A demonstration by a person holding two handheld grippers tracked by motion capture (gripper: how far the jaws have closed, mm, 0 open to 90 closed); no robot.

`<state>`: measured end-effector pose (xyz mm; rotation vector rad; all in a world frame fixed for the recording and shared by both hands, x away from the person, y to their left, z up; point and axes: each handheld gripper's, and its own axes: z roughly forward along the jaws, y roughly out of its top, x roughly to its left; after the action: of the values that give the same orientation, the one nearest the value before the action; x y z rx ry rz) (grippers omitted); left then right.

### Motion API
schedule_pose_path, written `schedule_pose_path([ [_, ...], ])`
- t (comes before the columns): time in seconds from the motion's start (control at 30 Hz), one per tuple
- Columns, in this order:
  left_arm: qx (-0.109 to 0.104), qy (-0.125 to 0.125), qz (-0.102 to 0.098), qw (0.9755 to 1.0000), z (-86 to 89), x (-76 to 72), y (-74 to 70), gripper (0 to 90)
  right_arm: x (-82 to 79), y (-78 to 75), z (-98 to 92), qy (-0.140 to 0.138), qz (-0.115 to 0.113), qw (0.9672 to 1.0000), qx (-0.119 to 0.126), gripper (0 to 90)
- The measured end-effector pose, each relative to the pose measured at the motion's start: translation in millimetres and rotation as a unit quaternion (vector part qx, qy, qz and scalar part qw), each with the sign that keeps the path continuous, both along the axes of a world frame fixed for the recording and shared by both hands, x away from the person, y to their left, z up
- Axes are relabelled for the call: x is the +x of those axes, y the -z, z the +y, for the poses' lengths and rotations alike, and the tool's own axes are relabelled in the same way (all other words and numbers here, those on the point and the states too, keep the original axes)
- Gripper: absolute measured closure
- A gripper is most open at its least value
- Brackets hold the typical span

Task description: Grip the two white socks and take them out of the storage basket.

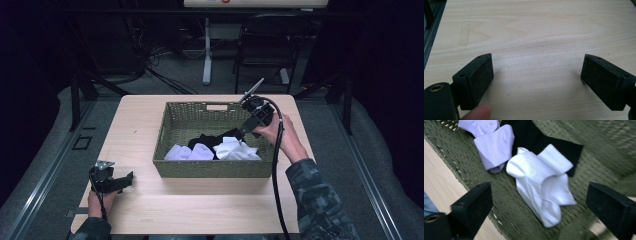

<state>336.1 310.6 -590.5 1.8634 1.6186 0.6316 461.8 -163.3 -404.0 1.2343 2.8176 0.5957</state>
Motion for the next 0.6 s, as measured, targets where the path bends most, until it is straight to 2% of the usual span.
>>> schedule_pose_path([
  [0.07, 0.000, 0.000, 0.000, 1.0000, 0.0, 0.0, 0.0, 10.8, 2.6, 8.6, 4.8, 0.002, 0.009, 1.0000, -0.001, 12.6],
  [0.3, 0.000, 0.001, 0.000, 1.0000, 0.2, 0.0, 0.0, 10.8, 11.3, 43.6, 16.5, 0.013, 0.038, 0.9988, -0.028, 20.4],
  [0.4, 0.000, 0.001, 0.000, 1.0000, 0.2, 0.0, -0.1, 10.8, 14.1, 60.1, 19.7, 0.023, 0.048, 0.9982, -0.029, 23.7],
  [0.6, 0.000, 0.001, 0.000, 1.0000, 0.3, 0.1, 0.0, 10.8, 17.0, 77.8, 26.0, 0.025, 0.057, 0.9971, -0.044, 34.3],
])
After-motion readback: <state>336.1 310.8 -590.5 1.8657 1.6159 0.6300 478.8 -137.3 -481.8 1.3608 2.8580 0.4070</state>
